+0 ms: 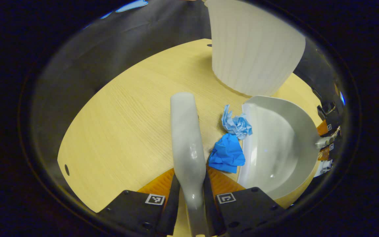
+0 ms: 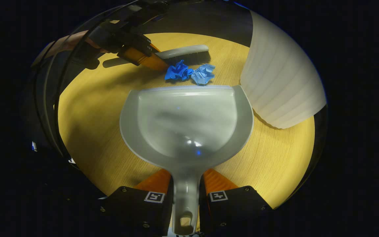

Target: Pick up the small broom and dustpan from the desktop, sweep the trash into the dustpan with the broom, and then empty the trash into the garbage bin.

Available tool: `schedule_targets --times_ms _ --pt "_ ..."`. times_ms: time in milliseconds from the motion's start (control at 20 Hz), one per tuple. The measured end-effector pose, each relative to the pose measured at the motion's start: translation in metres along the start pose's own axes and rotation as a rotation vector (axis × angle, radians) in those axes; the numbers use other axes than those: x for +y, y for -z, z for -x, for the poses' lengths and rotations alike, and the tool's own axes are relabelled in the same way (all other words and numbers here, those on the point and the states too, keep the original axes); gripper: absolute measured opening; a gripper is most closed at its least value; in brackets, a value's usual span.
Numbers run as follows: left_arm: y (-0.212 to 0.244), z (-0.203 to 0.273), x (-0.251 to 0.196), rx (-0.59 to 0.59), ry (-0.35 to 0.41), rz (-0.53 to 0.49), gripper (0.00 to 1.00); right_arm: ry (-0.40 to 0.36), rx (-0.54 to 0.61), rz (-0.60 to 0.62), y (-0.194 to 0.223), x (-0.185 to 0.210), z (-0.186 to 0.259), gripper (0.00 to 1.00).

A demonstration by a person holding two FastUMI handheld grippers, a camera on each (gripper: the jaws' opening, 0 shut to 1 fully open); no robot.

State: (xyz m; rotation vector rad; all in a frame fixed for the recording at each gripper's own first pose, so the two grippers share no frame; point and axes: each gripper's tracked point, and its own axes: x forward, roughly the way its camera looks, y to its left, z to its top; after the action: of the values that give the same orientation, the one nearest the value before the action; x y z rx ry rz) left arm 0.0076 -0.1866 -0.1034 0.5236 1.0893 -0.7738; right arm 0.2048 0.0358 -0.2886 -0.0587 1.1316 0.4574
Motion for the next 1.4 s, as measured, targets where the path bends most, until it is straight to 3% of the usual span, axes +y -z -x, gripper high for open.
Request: schedule_targets --times_ms 400,550,1150,1200,1250,1400 --pt "-0.040 0.034 -0.002 -0.010 0.154 -0.042 0.43 0.018 -0.022 0.000 -0.005 0.000 0.003 0.35" --pt "-0.036 0.035 -0.024 -0.021 0.197 -0.058 0.44 0.023 -0.039 0.005 -0.006 -0.003 0.004 0.35" --pt "-0.016 0.062 -0.064 -0.029 0.262 -0.011 0.41 0.057 -0.086 -0.008 -0.033 -0.027 -0.007 0.35" --pt "-0.015 0.064 -0.065 -0.034 0.254 0.002 0.45 0.059 -0.093 -0.014 -0.035 -0.030 -0.010 0.24" --pt "-0.015 0.065 -0.064 -0.037 0.248 0.021 0.43 0.060 -0.098 -0.012 -0.031 -0.031 -0.010 0.31" --pt "-0.014 0.071 -0.061 -0.051 0.220 0.063 0.45 0.077 -0.119 -0.012 -0.030 -0.039 -0.009 0.31"
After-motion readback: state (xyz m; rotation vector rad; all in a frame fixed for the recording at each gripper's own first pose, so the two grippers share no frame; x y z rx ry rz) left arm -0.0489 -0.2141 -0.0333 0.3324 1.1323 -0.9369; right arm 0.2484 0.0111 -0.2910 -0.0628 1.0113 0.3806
